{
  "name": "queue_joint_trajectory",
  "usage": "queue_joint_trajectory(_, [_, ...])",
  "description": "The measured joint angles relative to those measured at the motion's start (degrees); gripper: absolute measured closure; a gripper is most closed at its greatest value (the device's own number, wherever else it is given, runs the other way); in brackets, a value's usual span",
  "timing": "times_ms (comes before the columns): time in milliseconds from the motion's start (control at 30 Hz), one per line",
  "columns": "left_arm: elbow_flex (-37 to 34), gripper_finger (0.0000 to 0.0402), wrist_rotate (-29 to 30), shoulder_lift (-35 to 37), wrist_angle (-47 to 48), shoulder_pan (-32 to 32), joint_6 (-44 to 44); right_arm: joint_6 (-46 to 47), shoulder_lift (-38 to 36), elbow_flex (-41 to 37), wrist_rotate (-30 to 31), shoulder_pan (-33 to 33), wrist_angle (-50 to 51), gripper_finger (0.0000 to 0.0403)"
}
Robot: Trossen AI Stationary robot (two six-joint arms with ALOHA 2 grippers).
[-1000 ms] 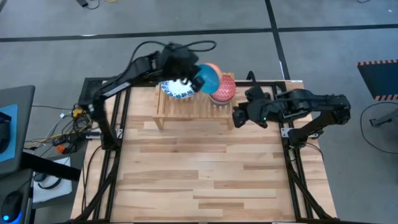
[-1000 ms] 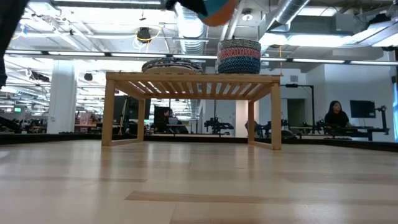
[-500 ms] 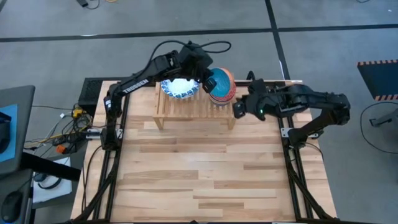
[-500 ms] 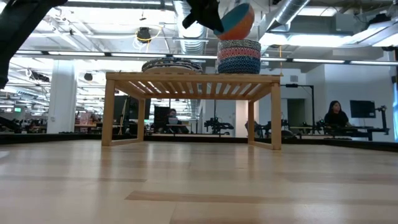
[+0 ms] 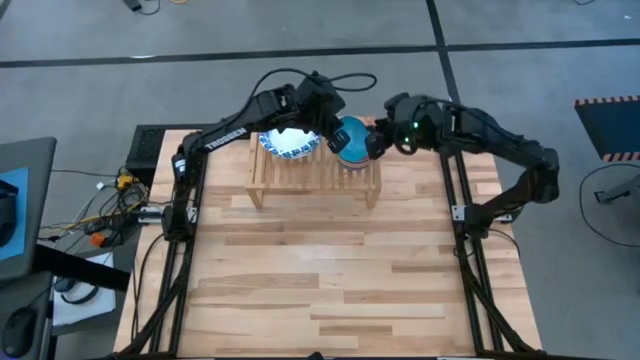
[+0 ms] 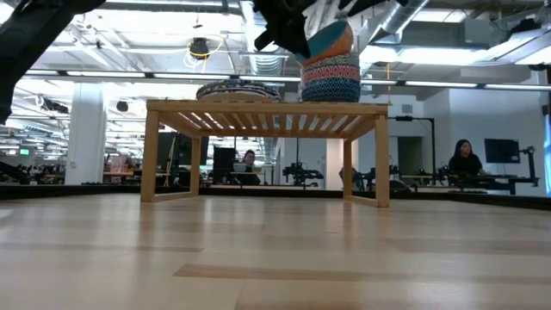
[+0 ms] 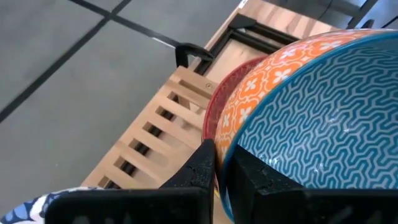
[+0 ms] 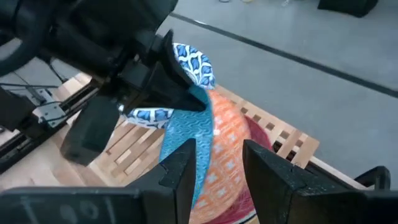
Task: Place and stack bowls onto a shelf
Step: Stack the blue bowl on top of the red bowl on the shelf
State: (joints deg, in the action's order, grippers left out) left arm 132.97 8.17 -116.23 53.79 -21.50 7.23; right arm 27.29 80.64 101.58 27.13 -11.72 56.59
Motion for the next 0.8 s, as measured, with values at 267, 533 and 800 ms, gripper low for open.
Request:
queue_joint_trajectory(267, [1.25,0.0388,-0.40,-0.15,1.49,-0.22,-0.07,-0.79,0.31,0.00,-4.28,-2.28,-0.44,0.0246])
queue_joint_trajectory(533, [1.67,0.0387,-3.12,-0.13,1.43,-1.03,-0.11,-6.85,0.42,0.04,-9.51,-1.73,-8.99,0.0246])
queue_joint_trajectory(800, [1.68,0.0386,-4.06,-0.13,1.22,-1.21,-0.15,-6.55,1.09,0.04,-11.85,-4.55,-5.41,0.0246])
